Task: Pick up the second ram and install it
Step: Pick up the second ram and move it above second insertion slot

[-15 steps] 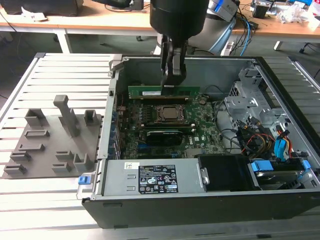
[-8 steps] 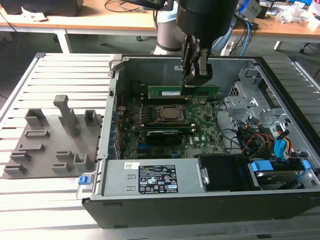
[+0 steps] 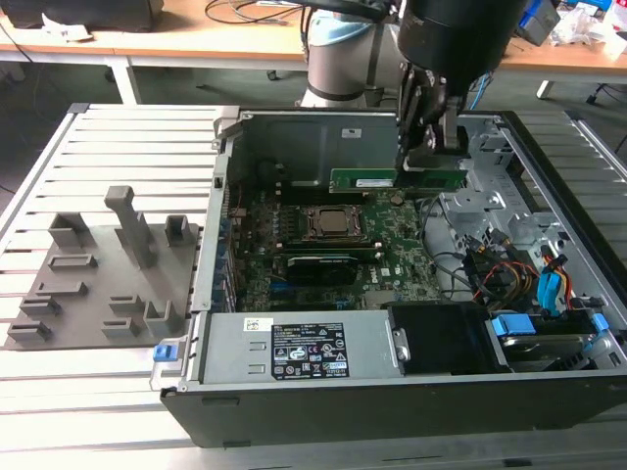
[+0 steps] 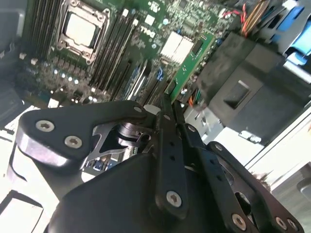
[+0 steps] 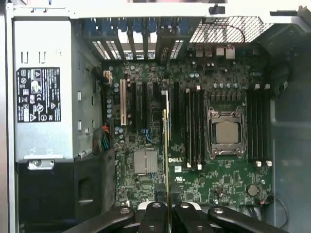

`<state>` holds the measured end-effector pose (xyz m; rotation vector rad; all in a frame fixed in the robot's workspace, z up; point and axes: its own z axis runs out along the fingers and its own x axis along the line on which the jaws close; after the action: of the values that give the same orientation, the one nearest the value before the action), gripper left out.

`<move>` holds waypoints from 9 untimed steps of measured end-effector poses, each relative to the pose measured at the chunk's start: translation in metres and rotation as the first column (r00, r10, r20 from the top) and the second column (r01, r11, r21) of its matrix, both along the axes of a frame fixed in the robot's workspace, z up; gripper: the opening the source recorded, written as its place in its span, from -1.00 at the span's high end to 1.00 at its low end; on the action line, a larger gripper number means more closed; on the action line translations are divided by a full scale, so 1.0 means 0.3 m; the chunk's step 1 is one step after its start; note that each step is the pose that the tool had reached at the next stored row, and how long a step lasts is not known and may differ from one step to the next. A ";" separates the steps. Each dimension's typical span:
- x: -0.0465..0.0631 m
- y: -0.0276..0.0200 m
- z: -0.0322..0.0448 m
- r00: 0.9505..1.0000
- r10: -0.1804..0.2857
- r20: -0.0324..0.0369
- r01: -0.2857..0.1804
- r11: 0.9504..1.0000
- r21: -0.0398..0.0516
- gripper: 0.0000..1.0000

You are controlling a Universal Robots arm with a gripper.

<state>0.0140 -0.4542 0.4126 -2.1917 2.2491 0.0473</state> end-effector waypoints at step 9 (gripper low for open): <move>0.046 -0.001 0.000 1.000 -0.001 -0.001 0.001 1.000 0.007 0.73</move>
<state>0.0278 -0.4543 0.4126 -2.1879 2.2467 0.0562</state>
